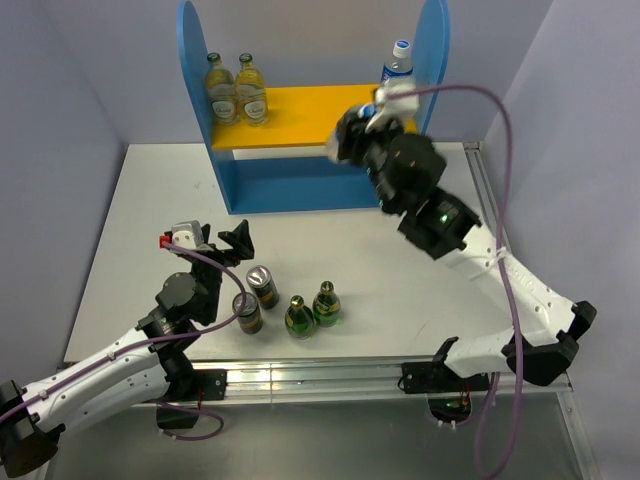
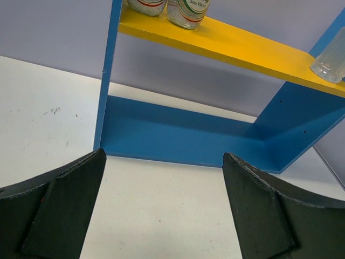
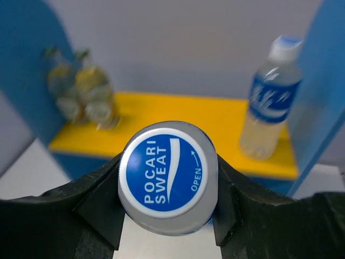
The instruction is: Place and organize the beverage onto the shelf
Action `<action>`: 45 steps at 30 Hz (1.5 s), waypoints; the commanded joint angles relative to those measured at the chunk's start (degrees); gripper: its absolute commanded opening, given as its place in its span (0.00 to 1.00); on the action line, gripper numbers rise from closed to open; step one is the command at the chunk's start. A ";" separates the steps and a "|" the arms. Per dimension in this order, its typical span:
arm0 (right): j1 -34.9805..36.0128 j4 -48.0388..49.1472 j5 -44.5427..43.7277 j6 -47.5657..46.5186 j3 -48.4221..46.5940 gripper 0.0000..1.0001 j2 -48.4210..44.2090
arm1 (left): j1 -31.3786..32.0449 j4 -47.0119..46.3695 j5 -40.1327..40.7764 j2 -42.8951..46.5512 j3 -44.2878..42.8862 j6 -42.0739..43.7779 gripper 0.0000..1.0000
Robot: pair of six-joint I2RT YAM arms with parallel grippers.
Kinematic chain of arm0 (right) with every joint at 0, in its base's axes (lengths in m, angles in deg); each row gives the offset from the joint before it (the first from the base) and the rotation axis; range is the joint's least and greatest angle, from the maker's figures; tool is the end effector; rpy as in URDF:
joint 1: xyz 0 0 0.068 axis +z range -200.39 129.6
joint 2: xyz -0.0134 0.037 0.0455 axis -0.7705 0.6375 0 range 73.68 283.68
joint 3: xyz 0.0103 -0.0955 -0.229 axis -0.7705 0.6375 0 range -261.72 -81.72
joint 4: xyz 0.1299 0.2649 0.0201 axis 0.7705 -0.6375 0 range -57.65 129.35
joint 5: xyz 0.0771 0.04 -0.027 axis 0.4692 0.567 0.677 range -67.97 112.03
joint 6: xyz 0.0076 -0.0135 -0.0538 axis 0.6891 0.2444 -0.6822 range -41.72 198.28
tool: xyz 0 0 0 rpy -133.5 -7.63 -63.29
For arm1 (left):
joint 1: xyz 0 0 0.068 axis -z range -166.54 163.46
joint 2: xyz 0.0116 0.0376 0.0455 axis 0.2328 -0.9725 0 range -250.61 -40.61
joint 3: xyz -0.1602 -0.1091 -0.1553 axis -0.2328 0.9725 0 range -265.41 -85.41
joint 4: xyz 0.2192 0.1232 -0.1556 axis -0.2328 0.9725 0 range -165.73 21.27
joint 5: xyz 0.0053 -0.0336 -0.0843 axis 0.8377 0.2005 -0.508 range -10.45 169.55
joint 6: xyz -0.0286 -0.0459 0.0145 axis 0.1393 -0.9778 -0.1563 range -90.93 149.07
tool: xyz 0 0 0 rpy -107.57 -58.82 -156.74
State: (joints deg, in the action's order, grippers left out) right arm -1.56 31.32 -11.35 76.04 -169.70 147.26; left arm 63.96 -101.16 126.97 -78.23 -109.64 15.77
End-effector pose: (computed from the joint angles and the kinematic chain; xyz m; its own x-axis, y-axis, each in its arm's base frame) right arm 0.2238 0.2236 0.4823 0.0835 0.0459 -0.9954 -0.2657 0.9638 0.0222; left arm 0.1596 -0.1489 0.2733 0.1144 -0.3834 -0.9165 0.0927 0.9226 -0.3744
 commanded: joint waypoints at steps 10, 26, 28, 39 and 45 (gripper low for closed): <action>-17.80 -21.04 13.08 -0.05 -52.87 0.00 30.71 | 0.21 -1.82 0.39 0.19 -0.64 -0.06 0.96; -25.37 -26.42 17.92 8.66 -58.80 0.11 37.16 | 0.21 -1.46 -0.40 -0.60 -1.00 -0.50 0.96; -25.37 -26.51 18.27 8.66 -58.70 0.51 37.42 | 0.21 -1.46 -0.40 -0.61 -1.00 -0.50 0.96; -25.37 -25.63 18.10 8.74 -57.91 1.00 37.78 | 0.21 -1.29 -0.40 -0.52 -1.00 -0.59 0.96; -25.20 -25.19 17.57 8.83 -54.67 1.00 35.85 | 0.21 -1.29 -0.22 -0.34 -1.00 -0.50 0.96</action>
State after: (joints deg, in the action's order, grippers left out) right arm -26.76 3.19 6.81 84.68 -225.11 187.46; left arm 63.96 -101.11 126.95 -78.87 -109.64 15.79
